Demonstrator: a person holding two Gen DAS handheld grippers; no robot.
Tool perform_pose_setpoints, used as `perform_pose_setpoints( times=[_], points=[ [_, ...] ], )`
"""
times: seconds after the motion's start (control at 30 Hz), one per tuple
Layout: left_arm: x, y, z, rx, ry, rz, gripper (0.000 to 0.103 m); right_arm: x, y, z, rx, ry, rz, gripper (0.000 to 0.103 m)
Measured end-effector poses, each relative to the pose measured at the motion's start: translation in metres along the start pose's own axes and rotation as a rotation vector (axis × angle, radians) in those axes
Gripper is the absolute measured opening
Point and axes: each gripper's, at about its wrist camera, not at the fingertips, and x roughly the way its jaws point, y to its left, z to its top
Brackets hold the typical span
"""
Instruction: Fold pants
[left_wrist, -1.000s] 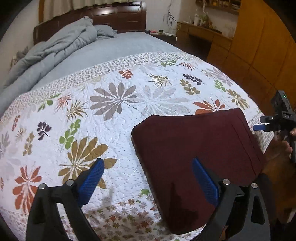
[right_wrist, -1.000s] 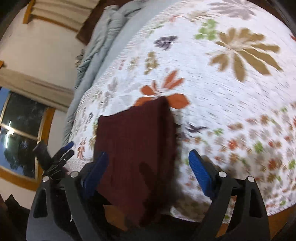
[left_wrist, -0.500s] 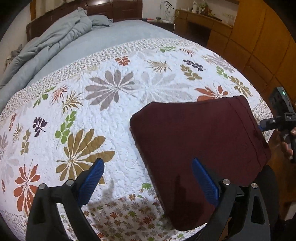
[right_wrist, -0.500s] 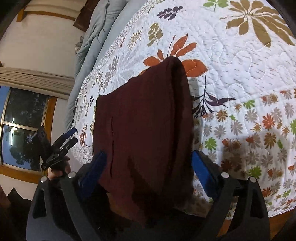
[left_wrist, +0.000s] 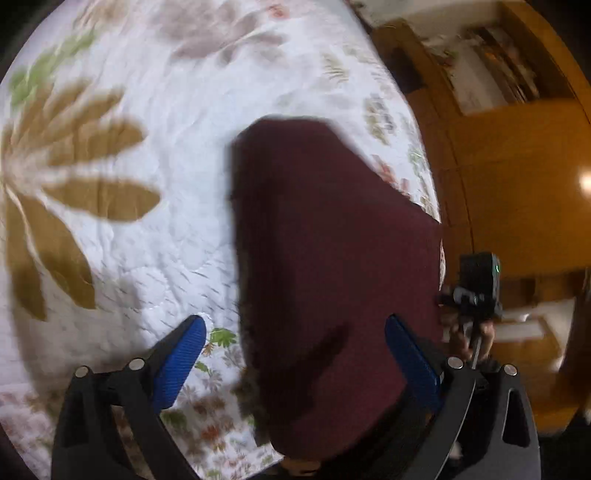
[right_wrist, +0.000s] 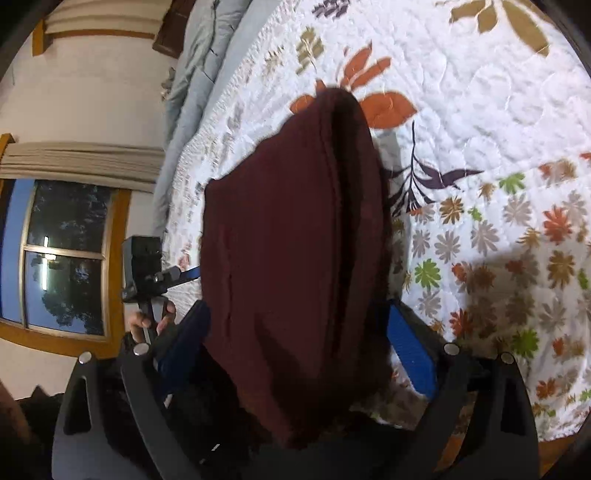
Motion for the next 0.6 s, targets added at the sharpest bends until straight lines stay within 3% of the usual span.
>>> perform_pose_setpoints(
  times=[0.1, 0.2, 0.33, 0.43, 0.5, 0.6],
  points=[
    [0.003, -0.001, 0.003, -0.018, -0.023, -0.098, 0.099, 0.005, -0.001, 0.003, 0.02, -0.005, 0.025, 0.1],
    [0.018, -0.01, 0.002, -0.024, 0.037, -0.185, 0.099, 0.014, 0.003, 0.007, 0.024, 0.006, 0.043, 0.101],
    [0.024, -0.009, 0.001, -0.034, 0.046, -0.188, 0.099, 0.022, 0.012, 0.009, -0.027, 0.045, -0.002, 0.1],
    [0.028, -0.02, -0.003, -0.015, 0.052, -0.203, 0.099, 0.025, 0.007, 0.014, 0.028, 0.038, 0.007, 0.101],
    [0.038, -0.03, -0.009, 0.011, 0.063, -0.174, 0.099, 0.032, 0.015, 0.012, -0.001, 0.042, -0.011, 0.101],
    [0.038, -0.022, -0.011, -0.033, 0.054, -0.197, 0.095, 0.04, 0.026, 0.012, -0.055, 0.067, -0.042, 0.101]
  ],
)
